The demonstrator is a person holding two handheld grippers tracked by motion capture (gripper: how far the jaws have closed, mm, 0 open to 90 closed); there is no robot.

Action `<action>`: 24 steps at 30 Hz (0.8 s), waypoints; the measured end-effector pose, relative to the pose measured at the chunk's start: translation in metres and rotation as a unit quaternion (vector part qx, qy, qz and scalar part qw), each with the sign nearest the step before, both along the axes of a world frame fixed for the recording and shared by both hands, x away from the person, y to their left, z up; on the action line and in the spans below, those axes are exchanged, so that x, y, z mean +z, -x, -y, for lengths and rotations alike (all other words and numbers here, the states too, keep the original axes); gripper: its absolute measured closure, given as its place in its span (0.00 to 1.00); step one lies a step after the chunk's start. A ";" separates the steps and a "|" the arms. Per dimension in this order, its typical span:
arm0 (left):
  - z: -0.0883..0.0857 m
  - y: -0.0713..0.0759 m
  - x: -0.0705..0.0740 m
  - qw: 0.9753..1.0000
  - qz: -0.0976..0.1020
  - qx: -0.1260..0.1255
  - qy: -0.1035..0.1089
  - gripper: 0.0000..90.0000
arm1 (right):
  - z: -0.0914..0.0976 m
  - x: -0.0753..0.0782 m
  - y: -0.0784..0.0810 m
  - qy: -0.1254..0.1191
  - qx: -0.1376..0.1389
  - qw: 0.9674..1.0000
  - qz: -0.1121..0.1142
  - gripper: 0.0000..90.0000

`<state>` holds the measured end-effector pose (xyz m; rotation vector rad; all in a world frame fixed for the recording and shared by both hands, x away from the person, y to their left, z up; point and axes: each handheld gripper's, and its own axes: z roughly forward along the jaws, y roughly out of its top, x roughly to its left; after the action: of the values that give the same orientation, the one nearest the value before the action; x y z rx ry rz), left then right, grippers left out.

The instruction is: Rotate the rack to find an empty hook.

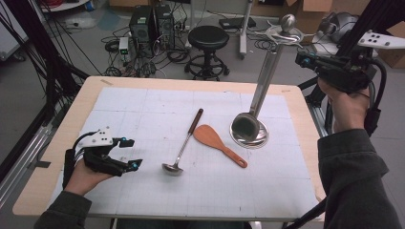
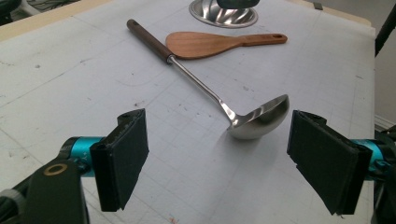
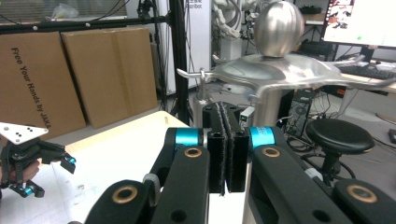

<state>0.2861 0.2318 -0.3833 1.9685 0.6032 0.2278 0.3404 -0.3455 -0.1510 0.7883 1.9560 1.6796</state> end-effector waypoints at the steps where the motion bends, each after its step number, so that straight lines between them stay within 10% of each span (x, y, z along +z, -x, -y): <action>1: 0.000 0.000 0.000 1.000 0.000 0.000 0.000 0.23 | 0.002 0.000 0.000 0.000 -0.001 1.000 0.001 0.99; 24: 0.000 0.000 -0.001 1.000 -0.003 0.001 0.001 0.23 | 0.013 0.005 -0.009 -0.008 -0.011 1.000 0.005 0.99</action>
<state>0.2865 0.2315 -0.3839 1.9680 0.6091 0.2222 0.3491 -0.3589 -0.1462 0.8031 1.9231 1.6854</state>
